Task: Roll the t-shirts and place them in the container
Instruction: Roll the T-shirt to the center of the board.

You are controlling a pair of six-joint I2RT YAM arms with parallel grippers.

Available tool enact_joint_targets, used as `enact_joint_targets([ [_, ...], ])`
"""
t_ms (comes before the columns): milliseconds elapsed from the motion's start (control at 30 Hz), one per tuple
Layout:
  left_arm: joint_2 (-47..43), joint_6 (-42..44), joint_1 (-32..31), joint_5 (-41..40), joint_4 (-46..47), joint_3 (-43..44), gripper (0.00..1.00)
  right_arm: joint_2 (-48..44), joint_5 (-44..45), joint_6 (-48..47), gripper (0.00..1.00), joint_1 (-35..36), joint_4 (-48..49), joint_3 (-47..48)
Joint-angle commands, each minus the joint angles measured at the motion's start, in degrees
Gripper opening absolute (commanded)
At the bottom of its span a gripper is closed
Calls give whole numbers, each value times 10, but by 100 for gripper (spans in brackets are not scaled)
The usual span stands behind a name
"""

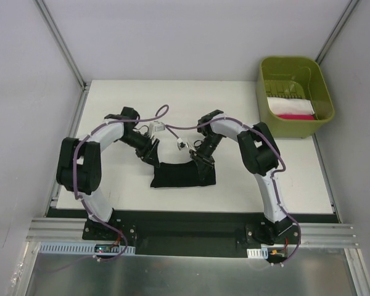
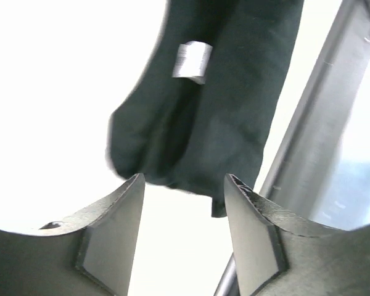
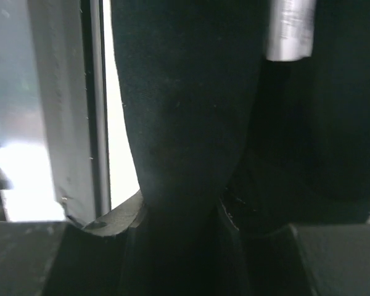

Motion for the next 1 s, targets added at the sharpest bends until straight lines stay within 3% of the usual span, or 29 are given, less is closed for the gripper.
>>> enact_joint_targets([
  [0,-99,-66,12,-83,85,-19,56,64,-14,3,10,-21,-188,65],
  [167,-211,-11,-37,-156,123,-79,60,173,-1,60,12,-25,-248,163],
  [233,-264,20,-110,-243,137,-107,74,187,2,89,12,-29,-248,184],
  [267,-286,51,-136,-275,172,-146,87,191,2,95,12,-30,-248,187],
  [367,-356,95,-207,-328,234,-216,89,202,5,110,13,-31,-248,195],
  [567,-395,129,-306,-387,290,-276,88,227,16,142,13,-32,-248,218],
  [767,-379,144,-324,-356,305,-298,83,233,17,151,14,-34,-248,224],
  [967,-328,174,-324,-374,347,-340,80,233,17,152,14,-36,-248,224],
])
